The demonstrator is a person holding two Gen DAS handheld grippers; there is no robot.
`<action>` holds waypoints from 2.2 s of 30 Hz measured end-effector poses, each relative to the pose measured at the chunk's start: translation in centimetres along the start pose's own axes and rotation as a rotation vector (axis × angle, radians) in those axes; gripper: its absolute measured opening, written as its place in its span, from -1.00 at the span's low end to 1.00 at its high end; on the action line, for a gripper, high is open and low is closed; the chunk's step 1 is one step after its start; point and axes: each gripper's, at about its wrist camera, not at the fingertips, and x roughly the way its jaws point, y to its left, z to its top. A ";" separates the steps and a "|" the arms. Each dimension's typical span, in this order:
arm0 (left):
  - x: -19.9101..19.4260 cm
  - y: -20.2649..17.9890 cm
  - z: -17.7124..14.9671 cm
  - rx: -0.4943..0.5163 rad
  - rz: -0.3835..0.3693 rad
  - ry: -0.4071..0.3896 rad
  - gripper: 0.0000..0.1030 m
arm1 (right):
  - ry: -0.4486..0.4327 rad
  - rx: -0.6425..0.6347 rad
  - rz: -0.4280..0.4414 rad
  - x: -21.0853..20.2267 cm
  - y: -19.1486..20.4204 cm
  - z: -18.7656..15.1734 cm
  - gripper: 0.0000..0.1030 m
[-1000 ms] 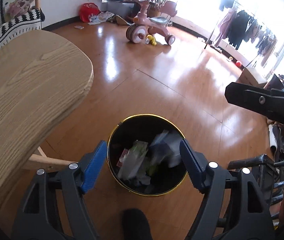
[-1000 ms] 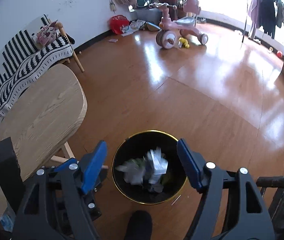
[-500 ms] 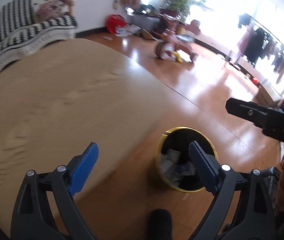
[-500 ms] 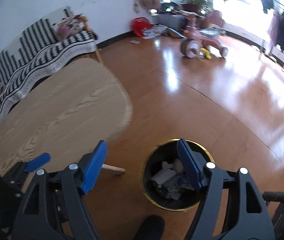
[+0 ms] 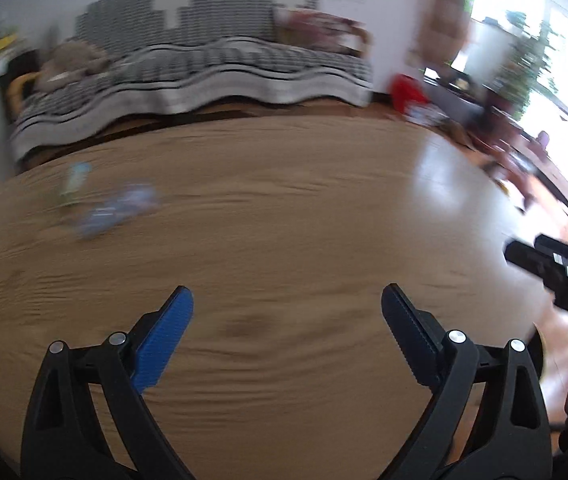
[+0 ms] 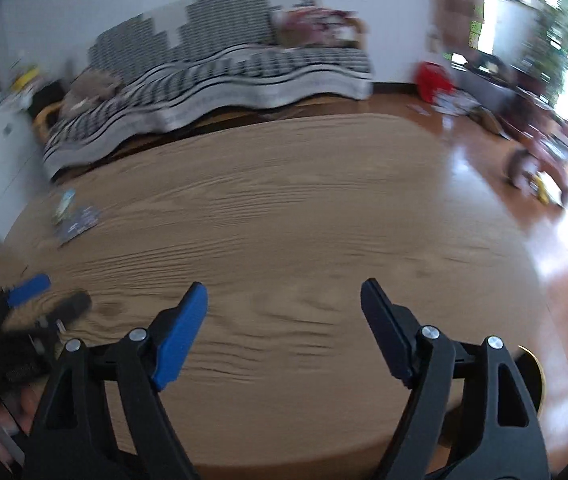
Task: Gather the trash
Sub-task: 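Grasp the green tube with the left tool while the right tool grasps the blister pack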
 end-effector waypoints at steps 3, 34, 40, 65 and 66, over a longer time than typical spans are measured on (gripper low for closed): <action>0.0 6.9 1.0 -0.051 0.127 -0.030 0.79 | 0.033 -0.057 0.060 2.7 6.2 0.4 0.49; 15.4 25.8 8.3 -0.082 0.209 0.073 -0.75 | 0.115 -0.187 0.235 18.2 28.4 2.1 0.86; 9.1 27.8 2.4 -0.159 0.221 0.091 -0.76 | 0.132 -0.094 0.230 20.3 31.0 4.3 0.89; -1.0 19.3 -3.3 -0.282 0.196 0.080 -0.76 | 0.164 -0.070 0.168 15.3 21.0 2.5 -0.54; -0.9 18.2 -3.1 -0.264 0.181 0.077 -0.76 | 0.149 -0.065 0.152 14.0 18.4 1.9 -0.54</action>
